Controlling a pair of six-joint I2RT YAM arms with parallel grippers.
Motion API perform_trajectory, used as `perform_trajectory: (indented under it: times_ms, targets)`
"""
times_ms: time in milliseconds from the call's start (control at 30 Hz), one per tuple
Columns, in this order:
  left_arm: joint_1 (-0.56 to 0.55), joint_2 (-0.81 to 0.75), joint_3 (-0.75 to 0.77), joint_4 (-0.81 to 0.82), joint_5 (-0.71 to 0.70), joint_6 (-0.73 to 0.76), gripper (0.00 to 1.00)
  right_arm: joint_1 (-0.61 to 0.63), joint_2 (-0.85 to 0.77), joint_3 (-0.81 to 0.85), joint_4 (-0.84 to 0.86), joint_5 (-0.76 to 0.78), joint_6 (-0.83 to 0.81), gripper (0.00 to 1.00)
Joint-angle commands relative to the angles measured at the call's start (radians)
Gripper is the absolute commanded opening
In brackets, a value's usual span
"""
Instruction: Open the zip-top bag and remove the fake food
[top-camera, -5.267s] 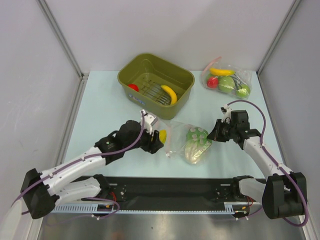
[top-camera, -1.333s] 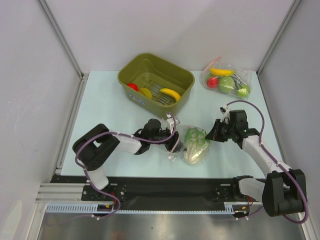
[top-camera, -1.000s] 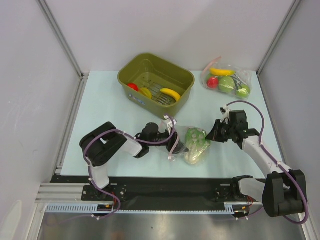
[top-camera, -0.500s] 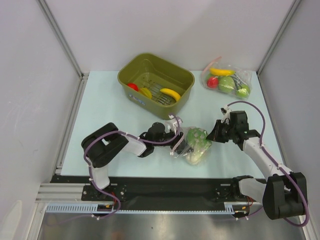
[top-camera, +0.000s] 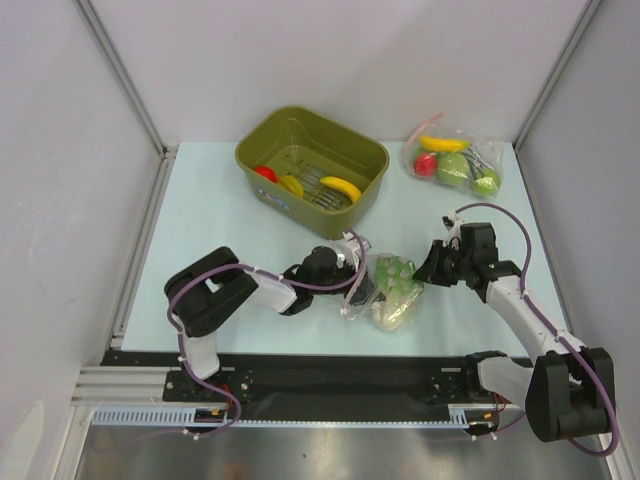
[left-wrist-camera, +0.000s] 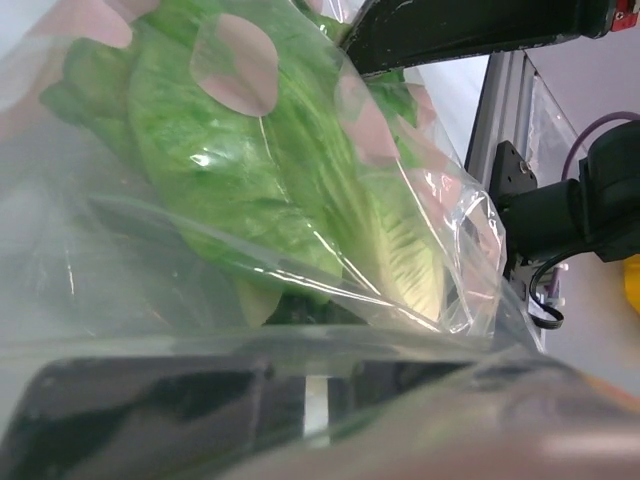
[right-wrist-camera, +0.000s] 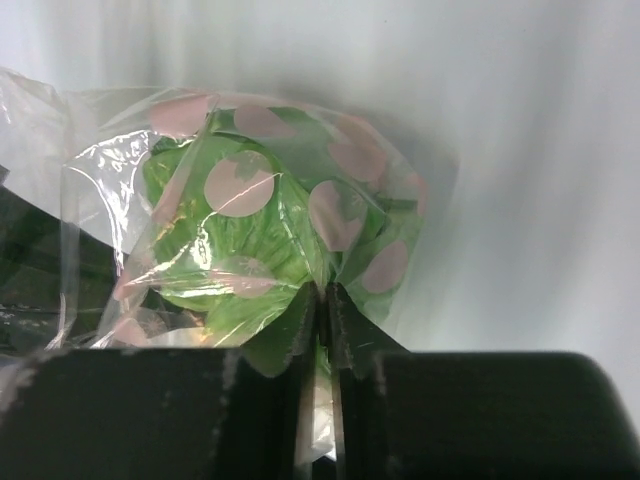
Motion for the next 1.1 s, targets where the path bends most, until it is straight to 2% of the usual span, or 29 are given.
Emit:
perform_trajectory:
  times_ms: [0, 100, 167, 200, 267, 467, 800, 967, 1033, 1067]
  targets:
    - [-0.008, -0.021, -0.020, 0.033, -0.025, 0.006, 0.00, -0.002, -0.021, 0.014, -0.031, -0.005, 0.011, 0.14]
    - [-0.005, -0.067, -0.041, -0.039, -0.082, 0.029, 0.00, -0.013, -0.044, 0.031, -0.047, 0.011, 0.011, 0.30]
    - [-0.002, -0.114, -0.063, -0.082, -0.131, 0.039, 0.00, -0.021, -0.062, 0.039, -0.060, 0.027, 0.015, 0.37]
    - [-0.002, -0.131, -0.070, -0.117, -0.148, 0.048, 0.00, -0.022, -0.077, 0.039, -0.063, 0.030, 0.015, 0.44]
    - [-0.002, -0.177, -0.095, -0.144, -0.177, 0.052, 0.00, -0.027, -0.088, 0.039, -0.061, 0.030, 0.017, 0.48]
    - [-0.002, -0.219, -0.093, -0.223, -0.220, 0.052, 0.00, -0.027, -0.091, -0.010, 0.015, -0.080, 0.052, 0.49]
    - [-0.002, -0.227, -0.087, -0.236, -0.231, 0.052, 0.00, -0.026, -0.078, -0.078, 0.101, -0.179, 0.075, 0.50]
    - [-0.002, -0.239, -0.104, -0.216, -0.235, 0.046, 0.01, -0.024, -0.049, -0.105, 0.146, -0.226, 0.089, 0.47]
    - [-0.002, -0.243, -0.107, -0.200, -0.231, 0.043, 0.00, -0.022, -0.036, -0.110, 0.161, -0.243, 0.090, 0.36]
    - [-0.002, -0.247, -0.107, -0.200, -0.235, 0.043, 0.00, -0.024, -0.035, -0.112, 0.166, -0.248, 0.093, 0.17]
